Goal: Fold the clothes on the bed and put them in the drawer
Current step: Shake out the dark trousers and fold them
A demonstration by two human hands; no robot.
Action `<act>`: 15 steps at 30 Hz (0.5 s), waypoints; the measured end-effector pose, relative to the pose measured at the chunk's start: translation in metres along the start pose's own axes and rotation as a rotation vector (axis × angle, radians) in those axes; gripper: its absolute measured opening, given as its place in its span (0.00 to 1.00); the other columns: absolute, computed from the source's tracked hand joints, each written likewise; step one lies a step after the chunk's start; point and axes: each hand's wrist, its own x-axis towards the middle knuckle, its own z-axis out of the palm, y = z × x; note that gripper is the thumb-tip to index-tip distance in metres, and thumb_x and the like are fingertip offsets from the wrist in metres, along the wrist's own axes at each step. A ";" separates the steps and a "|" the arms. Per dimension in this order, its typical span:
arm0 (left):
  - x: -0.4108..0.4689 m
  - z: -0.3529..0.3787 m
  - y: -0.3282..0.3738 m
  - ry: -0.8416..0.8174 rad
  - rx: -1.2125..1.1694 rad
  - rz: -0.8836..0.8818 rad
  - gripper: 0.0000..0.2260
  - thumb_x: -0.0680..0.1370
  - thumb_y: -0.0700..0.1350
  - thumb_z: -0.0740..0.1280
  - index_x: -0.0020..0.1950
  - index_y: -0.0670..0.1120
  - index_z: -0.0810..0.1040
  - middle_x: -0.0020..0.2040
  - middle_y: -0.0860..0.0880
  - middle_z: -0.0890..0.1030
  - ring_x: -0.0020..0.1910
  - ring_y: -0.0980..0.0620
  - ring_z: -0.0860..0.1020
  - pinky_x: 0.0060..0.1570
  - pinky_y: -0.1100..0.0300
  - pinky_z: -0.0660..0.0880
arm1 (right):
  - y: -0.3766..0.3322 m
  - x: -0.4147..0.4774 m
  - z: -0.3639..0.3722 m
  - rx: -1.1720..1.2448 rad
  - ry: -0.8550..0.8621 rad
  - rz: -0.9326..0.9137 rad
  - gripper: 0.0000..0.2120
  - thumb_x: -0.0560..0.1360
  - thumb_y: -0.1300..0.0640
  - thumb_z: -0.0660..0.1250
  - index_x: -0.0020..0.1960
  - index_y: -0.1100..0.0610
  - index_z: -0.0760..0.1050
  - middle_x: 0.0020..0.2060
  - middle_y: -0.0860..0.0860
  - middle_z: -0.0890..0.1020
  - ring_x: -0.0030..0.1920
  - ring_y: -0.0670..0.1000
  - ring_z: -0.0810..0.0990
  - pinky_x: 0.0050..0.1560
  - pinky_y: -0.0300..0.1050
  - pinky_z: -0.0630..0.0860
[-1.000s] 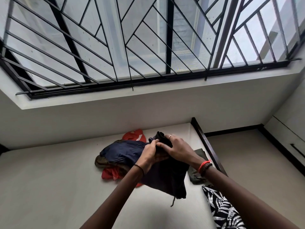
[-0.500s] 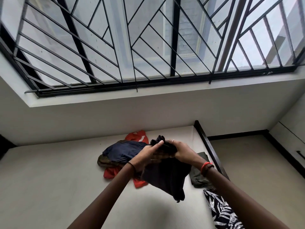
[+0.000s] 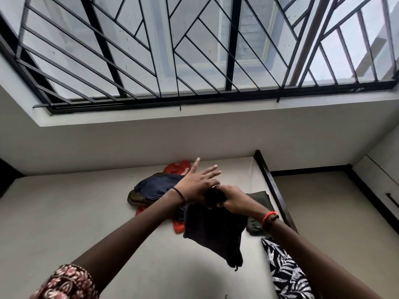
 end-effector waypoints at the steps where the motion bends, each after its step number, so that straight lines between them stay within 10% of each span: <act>1: 0.001 -0.006 0.001 -0.135 -0.080 -0.033 0.27 0.69 0.61 0.70 0.64 0.50 0.75 0.66 0.48 0.75 0.69 0.48 0.69 0.68 0.43 0.59 | 0.000 -0.003 0.000 0.008 -0.002 0.003 0.19 0.70 0.65 0.69 0.61 0.60 0.73 0.54 0.57 0.81 0.54 0.56 0.79 0.49 0.41 0.71; 5: -0.002 -0.022 0.008 -0.276 -0.144 -0.085 0.20 0.71 0.61 0.70 0.54 0.48 0.80 0.51 0.45 0.82 0.52 0.44 0.79 0.45 0.53 0.73 | 0.000 -0.014 0.000 0.027 -0.031 0.067 0.19 0.71 0.63 0.70 0.57 0.57 0.66 0.49 0.56 0.80 0.50 0.56 0.79 0.47 0.44 0.72; 15: -0.026 -0.005 0.021 -0.231 -0.156 -0.054 0.21 0.70 0.64 0.68 0.52 0.49 0.80 0.48 0.47 0.82 0.48 0.46 0.79 0.38 0.57 0.66 | 0.008 -0.035 -0.007 -0.085 -0.297 0.115 0.20 0.69 0.61 0.73 0.60 0.60 0.75 0.53 0.57 0.80 0.54 0.55 0.77 0.53 0.44 0.71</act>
